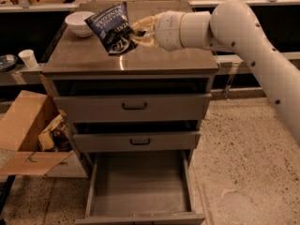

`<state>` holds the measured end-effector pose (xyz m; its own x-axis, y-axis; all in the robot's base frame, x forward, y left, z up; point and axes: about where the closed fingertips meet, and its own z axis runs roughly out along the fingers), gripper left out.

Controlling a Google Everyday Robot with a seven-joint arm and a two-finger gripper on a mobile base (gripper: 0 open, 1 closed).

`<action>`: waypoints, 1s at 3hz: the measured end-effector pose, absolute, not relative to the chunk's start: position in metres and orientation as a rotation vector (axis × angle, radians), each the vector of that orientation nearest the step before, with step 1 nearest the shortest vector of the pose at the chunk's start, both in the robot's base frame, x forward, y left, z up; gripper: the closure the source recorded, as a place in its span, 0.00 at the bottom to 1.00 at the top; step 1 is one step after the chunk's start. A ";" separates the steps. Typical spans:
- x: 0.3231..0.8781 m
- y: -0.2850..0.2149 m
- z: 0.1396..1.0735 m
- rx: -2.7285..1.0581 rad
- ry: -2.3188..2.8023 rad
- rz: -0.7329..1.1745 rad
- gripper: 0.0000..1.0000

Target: Pick blue chip bag from bottom drawer and place on counter

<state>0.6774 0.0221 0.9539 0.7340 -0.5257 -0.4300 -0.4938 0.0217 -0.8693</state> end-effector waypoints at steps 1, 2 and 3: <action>0.732 -0.021 0.925 -1.525 1.033 -0.058 1.00; 0.755 -0.042 0.903 -1.475 1.142 -0.055 1.00; 0.776 -0.061 0.890 -1.426 1.239 -0.057 0.81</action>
Offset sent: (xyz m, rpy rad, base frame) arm 0.1050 -0.0974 -0.0765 0.0711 0.2303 -0.3446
